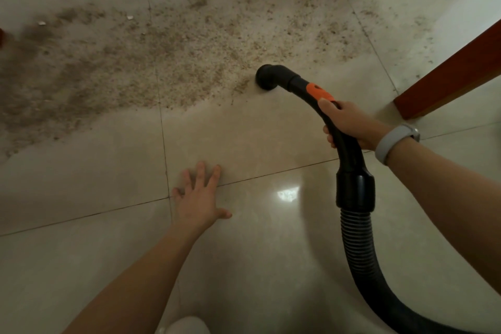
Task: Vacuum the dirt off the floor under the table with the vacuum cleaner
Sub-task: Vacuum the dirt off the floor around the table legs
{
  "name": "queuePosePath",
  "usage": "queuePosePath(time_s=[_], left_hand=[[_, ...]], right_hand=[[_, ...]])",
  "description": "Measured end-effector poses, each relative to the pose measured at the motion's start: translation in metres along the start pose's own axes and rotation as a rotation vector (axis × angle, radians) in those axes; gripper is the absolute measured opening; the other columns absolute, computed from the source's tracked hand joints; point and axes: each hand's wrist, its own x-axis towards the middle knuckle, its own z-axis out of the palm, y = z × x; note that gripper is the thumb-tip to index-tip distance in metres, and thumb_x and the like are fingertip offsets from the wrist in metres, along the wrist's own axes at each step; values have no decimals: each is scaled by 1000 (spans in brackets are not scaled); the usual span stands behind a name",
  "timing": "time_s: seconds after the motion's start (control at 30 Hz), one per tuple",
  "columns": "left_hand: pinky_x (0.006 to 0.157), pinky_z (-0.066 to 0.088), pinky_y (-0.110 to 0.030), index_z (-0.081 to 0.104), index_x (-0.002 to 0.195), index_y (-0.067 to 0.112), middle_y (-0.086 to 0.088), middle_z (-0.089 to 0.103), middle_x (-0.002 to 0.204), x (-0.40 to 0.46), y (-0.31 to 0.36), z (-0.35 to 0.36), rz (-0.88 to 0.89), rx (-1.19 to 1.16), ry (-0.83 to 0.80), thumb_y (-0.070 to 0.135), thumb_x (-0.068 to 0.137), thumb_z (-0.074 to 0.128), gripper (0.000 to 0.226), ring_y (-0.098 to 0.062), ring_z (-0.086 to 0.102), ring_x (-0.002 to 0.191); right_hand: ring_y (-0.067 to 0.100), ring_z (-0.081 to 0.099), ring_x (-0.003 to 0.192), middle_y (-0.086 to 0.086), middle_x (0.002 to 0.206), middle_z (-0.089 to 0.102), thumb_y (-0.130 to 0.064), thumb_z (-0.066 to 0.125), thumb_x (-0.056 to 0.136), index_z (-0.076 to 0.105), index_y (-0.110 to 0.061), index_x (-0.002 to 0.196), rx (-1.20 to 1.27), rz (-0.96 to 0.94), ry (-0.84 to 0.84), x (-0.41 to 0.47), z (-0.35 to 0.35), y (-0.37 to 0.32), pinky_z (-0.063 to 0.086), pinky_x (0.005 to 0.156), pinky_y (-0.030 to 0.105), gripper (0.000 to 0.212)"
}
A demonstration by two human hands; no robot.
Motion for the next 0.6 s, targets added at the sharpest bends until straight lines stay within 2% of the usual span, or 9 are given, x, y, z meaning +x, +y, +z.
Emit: queuePosePath(time_s=[0.3, 0.6], left_hand=[[114, 7, -57, -8, 150, 36, 1, -25, 156, 0, 1, 0, -6, -1, 1, 51, 76, 71, 109, -34, -19, 143], [114, 5, -57, -8, 149, 37, 2, -25, 156, -1, -1, 0, 0, -12, 9, 52, 76, 69, 108, -33, -20, 143]], right_hand=[[15, 52, 46, 5, 65, 53, -39, 43, 98, 49, -6, 107, 6, 20, -94, -1, 5, 6, 49, 44, 24, 35], [18, 52, 48, 6, 66, 52, -39, 41, 99, 48, -7, 104, -70, -22, 58, 17, 17, -9, 49, 42, 25, 33]])
